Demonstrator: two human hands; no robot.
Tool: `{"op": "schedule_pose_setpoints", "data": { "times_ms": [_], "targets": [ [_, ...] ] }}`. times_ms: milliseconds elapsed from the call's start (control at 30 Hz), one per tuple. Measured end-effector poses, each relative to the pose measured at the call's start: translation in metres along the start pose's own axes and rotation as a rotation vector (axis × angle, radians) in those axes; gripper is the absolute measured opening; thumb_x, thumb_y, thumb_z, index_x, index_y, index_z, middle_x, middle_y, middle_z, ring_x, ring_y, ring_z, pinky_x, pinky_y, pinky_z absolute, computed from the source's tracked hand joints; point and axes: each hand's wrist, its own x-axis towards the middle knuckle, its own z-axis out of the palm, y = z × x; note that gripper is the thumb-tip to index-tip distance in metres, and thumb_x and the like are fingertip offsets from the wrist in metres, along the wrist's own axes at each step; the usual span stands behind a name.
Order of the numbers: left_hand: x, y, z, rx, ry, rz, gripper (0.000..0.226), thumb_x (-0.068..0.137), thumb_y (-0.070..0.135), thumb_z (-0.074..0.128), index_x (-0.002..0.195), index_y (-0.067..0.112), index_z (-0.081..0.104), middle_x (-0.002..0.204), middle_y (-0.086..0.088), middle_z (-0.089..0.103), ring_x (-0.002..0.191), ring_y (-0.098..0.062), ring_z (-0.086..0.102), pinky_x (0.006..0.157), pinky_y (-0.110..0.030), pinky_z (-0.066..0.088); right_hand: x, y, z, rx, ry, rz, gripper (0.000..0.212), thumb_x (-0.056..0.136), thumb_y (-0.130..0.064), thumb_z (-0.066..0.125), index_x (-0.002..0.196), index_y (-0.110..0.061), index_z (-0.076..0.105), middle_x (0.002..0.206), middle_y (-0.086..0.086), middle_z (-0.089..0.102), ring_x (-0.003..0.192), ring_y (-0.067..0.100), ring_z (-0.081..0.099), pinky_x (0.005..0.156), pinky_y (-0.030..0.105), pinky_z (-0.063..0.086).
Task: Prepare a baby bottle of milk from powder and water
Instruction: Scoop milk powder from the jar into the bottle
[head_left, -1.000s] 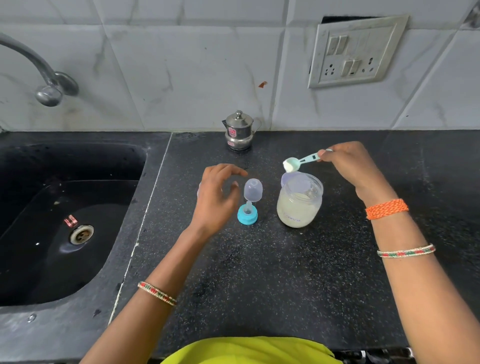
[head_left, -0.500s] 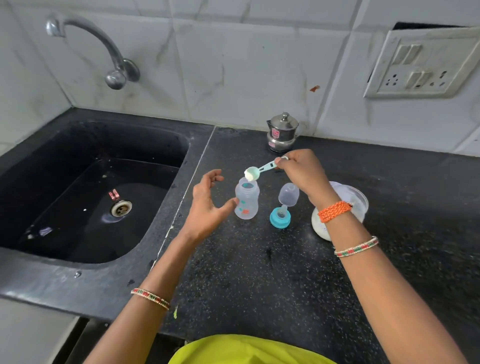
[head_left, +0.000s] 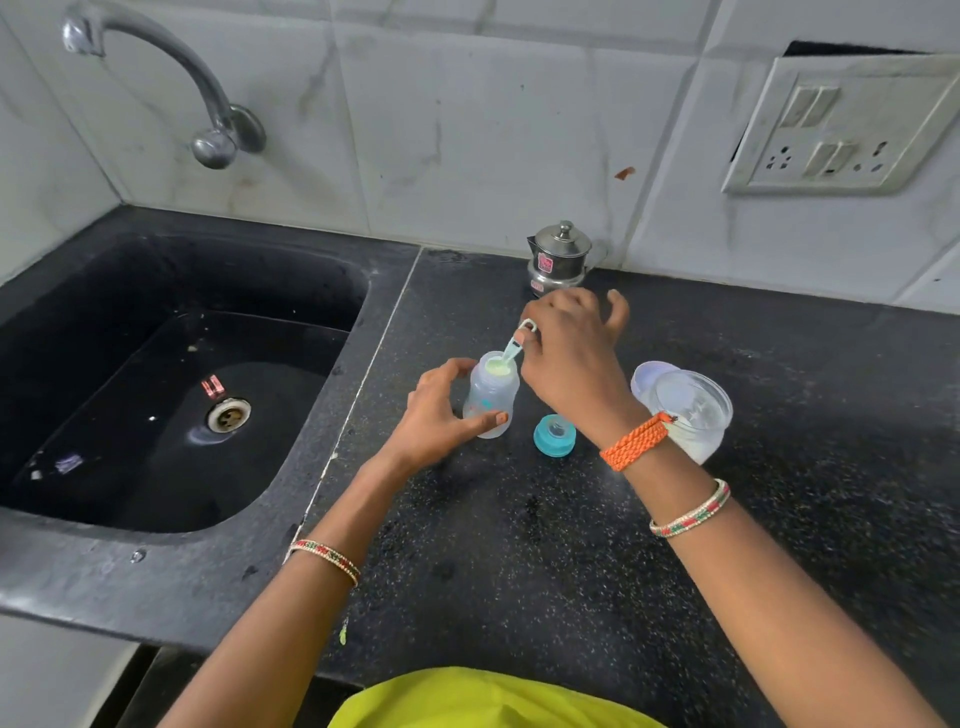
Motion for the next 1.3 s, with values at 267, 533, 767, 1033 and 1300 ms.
{"op": "schedule_pose_setpoints", "data": {
  "times_ms": [267, 533, 767, 1033, 1300],
  "targets": [
    [0.000, -0.007, 0.010, -0.020, 0.098, 0.065, 0.052, 0.071, 0.034, 0.080, 0.116, 0.024, 0.055, 0.109, 0.014, 0.059, 0.108, -0.009, 0.053, 0.087, -0.024, 0.038, -0.036, -0.004, 0.001, -0.115, 0.115, -0.251, 0.015, 0.072, -0.011, 0.062, 0.081, -0.017, 0.072, 0.107, 0.008, 0.067, 0.116, 0.031, 0.056, 0.105, 0.051, 0.015],
    [-0.004, -0.008, 0.011, -0.005, 0.118, 0.075, 0.052, 0.071, 0.036, 0.079, 0.116, 0.024, 0.057, 0.103, 0.017, 0.058, 0.100, -0.004, 0.054, 0.077, -0.011, 0.035, -0.050, -0.001, 0.009, -0.073, 0.271, -0.288, 0.022, 0.080, -0.016, 0.049, 0.084, -0.018, 0.071, 0.098, 0.000, 0.069, 0.101, 0.025, 0.061, 0.102, 0.050, 0.024],
    [-0.006, -0.006, 0.012, 0.016, 0.114, 0.065, 0.053, 0.072, 0.037, 0.078, 0.118, 0.022, 0.056, 0.108, 0.011, 0.061, 0.104, -0.009, 0.053, 0.081, -0.024, 0.038, -0.053, 0.000, 0.014, -0.063, 0.324, -0.271, 0.022, 0.079, -0.009, 0.050, 0.084, -0.018, 0.070, 0.091, -0.002, 0.068, 0.094, 0.025, 0.061, 0.101, 0.052, 0.028],
    [-0.006, 0.001, 0.008, 0.044, 0.031, 0.015, 0.062, 0.074, 0.037, 0.077, 0.124, 0.021, 0.045, 0.121, 0.007, 0.051, 0.120, -0.017, 0.043, 0.096, -0.038, 0.042, -0.045, 0.009, 0.000, 0.635, 0.331, 0.188, 0.013, 0.089, -0.005, 0.056, 0.087, -0.012, 0.066, 0.088, 0.001, 0.061, 0.081, 0.019, 0.059, 0.072, 0.035, 0.047],
    [-0.030, 0.037, 0.007, 0.116, 0.295, 0.296, 0.068, 0.075, 0.047, 0.067, 0.132, 0.032, 0.033, 0.132, 0.009, 0.040, 0.125, -0.005, 0.031, 0.103, -0.031, 0.024, -0.044, 0.088, -0.060, 0.851, 0.482, 0.523, 0.025, 0.085, -0.002, 0.060, 0.083, -0.027, 0.059, 0.090, 0.013, 0.068, 0.075, 0.020, 0.064, 0.073, 0.033, 0.054]
  ]
}}
